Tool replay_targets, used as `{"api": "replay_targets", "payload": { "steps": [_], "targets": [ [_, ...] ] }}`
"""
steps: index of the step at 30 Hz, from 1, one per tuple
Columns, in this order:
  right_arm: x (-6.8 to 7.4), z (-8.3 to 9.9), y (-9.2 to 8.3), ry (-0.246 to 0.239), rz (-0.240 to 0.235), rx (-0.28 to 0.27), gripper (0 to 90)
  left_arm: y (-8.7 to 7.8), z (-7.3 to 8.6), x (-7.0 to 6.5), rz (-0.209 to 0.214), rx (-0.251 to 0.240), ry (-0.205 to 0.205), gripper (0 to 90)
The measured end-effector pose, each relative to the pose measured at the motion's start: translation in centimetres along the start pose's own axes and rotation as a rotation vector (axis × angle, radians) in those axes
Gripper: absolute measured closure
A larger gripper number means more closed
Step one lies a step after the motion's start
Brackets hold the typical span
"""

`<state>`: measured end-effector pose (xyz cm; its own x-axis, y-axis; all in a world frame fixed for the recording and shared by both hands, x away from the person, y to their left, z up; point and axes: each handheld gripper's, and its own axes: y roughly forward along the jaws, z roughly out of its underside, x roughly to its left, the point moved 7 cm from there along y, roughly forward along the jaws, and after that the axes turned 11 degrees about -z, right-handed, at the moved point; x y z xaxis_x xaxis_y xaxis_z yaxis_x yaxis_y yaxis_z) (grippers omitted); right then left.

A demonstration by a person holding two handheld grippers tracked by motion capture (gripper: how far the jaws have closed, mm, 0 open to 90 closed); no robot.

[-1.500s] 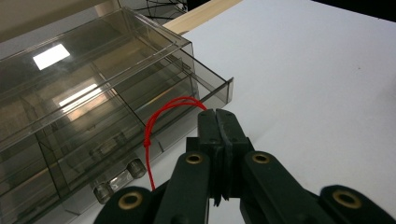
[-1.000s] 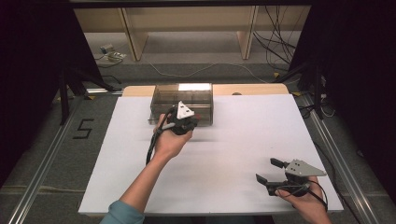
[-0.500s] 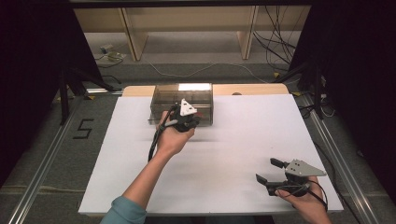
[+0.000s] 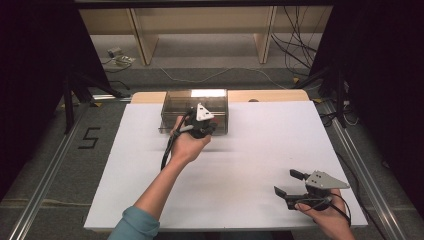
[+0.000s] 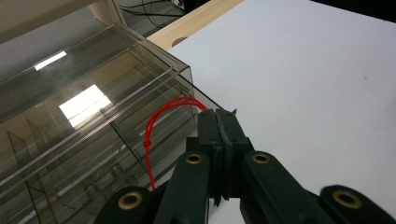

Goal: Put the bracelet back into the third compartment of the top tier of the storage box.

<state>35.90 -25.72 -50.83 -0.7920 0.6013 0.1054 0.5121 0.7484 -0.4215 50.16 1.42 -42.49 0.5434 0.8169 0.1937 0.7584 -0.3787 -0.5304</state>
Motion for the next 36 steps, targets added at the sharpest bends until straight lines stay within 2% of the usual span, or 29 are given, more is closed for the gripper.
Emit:
{"api": "replay_targets", "payload": {
  "steps": [4,10,36],
  "targets": [
    [0.0,0.0,0.0,-0.001,-0.003,-0.002,16.1,0.1,-0.2,0.0,-0.001,0.003,0.007,89.7],
    [0.0,0.0,0.0,-0.001,0.000,-0.001,16.1,0.4,-0.5,-0.2,0.001,-0.004,-0.004,89.7],
    [-0.1,0.0,0.0,-0.003,-0.002,0.000,16.1,1.2,-1.0,-0.1,0.006,0.019,0.026,89.7]
  ]
}}
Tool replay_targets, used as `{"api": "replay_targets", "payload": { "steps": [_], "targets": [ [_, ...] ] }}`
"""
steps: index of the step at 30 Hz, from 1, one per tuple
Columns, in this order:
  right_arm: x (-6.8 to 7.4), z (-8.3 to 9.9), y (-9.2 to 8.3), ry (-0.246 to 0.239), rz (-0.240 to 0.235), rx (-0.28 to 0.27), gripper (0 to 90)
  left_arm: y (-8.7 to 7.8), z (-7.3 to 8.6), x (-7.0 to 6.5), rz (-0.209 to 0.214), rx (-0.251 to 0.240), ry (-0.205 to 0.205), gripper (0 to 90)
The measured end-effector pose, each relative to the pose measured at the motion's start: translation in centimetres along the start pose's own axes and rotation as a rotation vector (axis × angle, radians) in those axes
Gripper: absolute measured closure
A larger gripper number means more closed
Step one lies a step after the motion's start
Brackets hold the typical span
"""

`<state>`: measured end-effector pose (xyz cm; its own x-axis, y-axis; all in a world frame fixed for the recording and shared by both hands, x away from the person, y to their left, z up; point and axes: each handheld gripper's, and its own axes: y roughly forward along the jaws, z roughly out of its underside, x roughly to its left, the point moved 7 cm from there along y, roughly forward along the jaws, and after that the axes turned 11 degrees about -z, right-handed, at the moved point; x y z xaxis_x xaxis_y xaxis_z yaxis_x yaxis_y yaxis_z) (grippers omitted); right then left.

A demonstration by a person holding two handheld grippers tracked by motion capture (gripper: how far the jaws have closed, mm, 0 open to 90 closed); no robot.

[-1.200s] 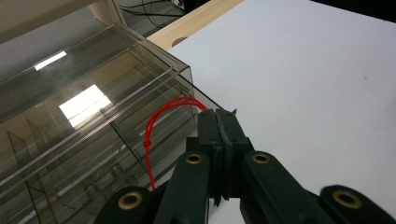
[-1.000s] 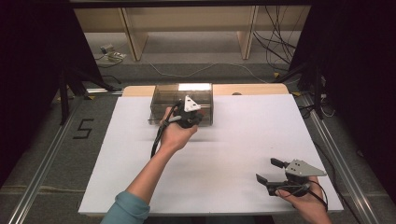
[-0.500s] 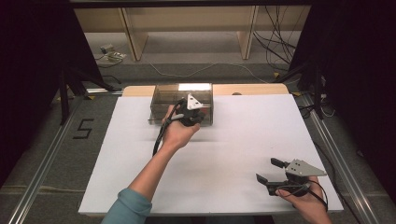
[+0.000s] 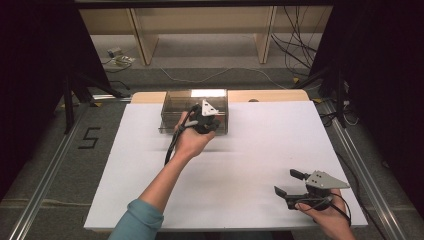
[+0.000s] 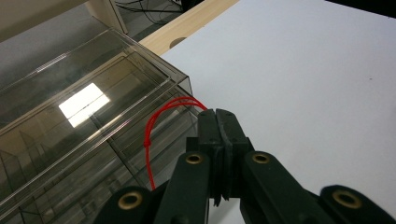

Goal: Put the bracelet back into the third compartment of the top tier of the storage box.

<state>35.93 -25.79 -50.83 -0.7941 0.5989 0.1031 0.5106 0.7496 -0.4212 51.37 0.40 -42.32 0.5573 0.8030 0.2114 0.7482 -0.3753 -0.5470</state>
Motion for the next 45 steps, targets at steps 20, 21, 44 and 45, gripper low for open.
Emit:
{"api": "replay_targets", "payload": {
  "steps": [20,21,44,45],
  "targets": [
    [-0.1,0.0,0.0,-0.002,0.001,-0.003,16.0,0.6,-0.2,0.2,0.010,0.030,-0.001,89.7],
    [-0.1,0.0,0.0,-0.002,0.001,-0.004,16.1,0.6,-0.2,0.2,0.011,0.031,-0.002,89.7],
    [-0.1,0.0,0.0,-0.010,-0.001,-0.001,16.0,1.3,-0.5,0.0,0.032,0.067,0.014,89.7],
    [-0.1,0.0,0.0,-0.007,0.000,-0.001,16.0,1.4,-0.5,0.0,0.033,0.068,0.015,89.7]
  ]
}}
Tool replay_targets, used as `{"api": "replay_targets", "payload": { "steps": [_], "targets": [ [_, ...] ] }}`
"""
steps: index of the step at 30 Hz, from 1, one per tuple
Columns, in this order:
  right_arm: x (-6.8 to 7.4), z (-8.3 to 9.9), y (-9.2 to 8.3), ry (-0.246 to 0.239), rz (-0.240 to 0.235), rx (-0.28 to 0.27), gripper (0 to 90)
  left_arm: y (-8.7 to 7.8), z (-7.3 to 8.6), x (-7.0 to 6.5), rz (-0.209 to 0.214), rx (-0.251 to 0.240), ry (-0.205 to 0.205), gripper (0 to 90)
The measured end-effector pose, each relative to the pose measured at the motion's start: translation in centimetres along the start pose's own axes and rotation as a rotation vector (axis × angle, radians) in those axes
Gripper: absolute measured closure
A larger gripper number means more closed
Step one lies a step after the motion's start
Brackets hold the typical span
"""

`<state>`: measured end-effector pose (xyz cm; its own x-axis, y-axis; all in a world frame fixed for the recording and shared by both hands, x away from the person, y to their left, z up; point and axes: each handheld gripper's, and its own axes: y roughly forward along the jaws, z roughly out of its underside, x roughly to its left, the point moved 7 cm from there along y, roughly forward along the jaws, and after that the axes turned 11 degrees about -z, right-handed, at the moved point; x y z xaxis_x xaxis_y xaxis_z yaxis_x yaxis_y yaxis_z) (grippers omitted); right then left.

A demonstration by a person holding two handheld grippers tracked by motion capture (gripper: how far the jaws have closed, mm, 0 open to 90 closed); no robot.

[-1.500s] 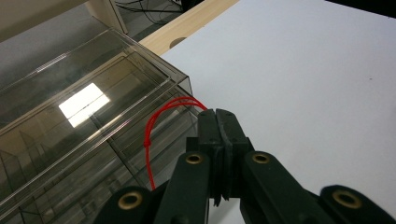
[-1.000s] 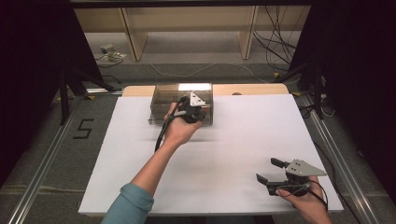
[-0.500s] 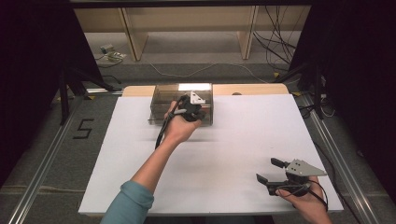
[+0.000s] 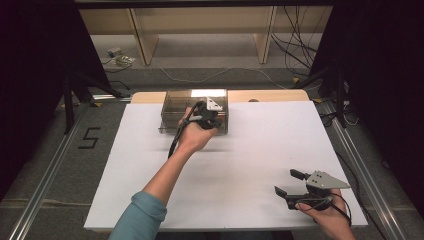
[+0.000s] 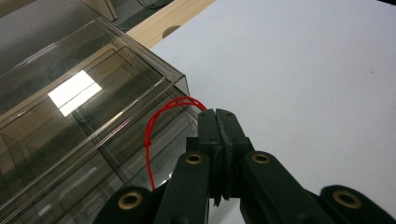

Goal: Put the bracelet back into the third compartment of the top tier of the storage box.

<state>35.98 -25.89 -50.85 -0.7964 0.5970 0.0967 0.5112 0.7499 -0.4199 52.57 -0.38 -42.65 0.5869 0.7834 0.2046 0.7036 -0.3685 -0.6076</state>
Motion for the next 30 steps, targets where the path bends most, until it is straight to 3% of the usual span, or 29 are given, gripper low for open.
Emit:
{"api": "replay_targets", "payload": {
  "steps": [30],
  "targets": [
    [0.03,0.00,-0.01,-0.001,0.000,0.003,16.0,0.98,-0.09,-0.06,0.030,0.038,-0.005,89.7]
  ]
}}
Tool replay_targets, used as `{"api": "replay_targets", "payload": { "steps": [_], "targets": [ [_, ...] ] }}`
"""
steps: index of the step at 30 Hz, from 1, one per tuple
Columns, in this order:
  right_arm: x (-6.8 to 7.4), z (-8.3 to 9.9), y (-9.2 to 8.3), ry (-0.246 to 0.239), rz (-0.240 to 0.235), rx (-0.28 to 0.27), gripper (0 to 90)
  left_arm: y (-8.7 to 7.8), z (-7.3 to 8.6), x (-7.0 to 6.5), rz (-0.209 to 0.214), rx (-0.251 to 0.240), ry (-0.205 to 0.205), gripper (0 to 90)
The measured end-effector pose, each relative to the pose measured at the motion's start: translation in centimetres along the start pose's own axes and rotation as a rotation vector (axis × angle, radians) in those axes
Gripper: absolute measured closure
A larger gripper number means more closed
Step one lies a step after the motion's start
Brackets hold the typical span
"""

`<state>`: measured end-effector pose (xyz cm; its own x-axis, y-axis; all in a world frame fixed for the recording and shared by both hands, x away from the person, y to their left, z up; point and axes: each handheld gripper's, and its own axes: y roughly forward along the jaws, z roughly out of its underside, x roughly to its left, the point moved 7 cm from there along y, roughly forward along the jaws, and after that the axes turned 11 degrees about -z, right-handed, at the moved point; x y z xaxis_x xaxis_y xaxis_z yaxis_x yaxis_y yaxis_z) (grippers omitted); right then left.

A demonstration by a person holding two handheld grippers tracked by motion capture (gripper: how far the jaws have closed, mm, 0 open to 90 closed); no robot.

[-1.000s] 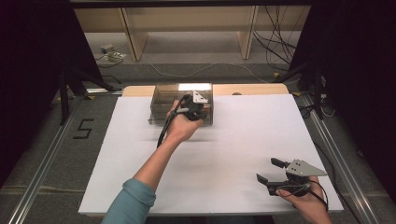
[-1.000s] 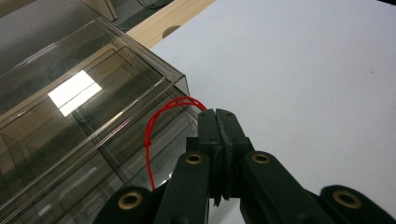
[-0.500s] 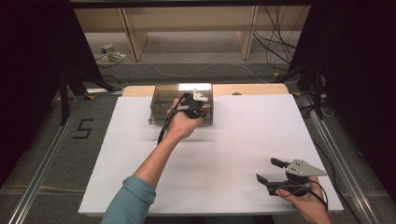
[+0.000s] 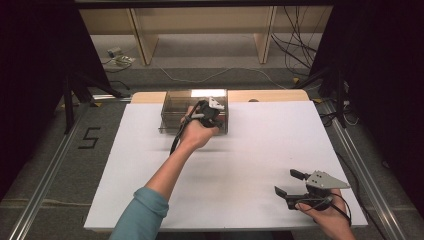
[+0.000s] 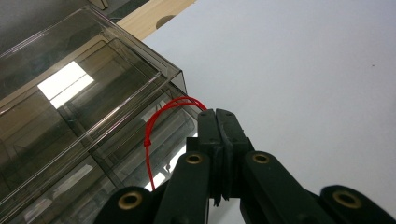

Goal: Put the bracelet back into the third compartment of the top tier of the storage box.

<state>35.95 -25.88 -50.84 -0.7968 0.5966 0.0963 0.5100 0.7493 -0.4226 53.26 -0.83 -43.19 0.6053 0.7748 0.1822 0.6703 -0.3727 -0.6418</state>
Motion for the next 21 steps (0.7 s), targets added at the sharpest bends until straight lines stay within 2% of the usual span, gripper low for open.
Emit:
{"api": "replay_targets", "payload": {
  "steps": [21],
  "targets": [
    [-0.02,0.03,-0.03,0.000,0.002,0.002,16.1,0.61,-0.04,0.07,0.008,0.022,0.000,89.7]
  ]
}}
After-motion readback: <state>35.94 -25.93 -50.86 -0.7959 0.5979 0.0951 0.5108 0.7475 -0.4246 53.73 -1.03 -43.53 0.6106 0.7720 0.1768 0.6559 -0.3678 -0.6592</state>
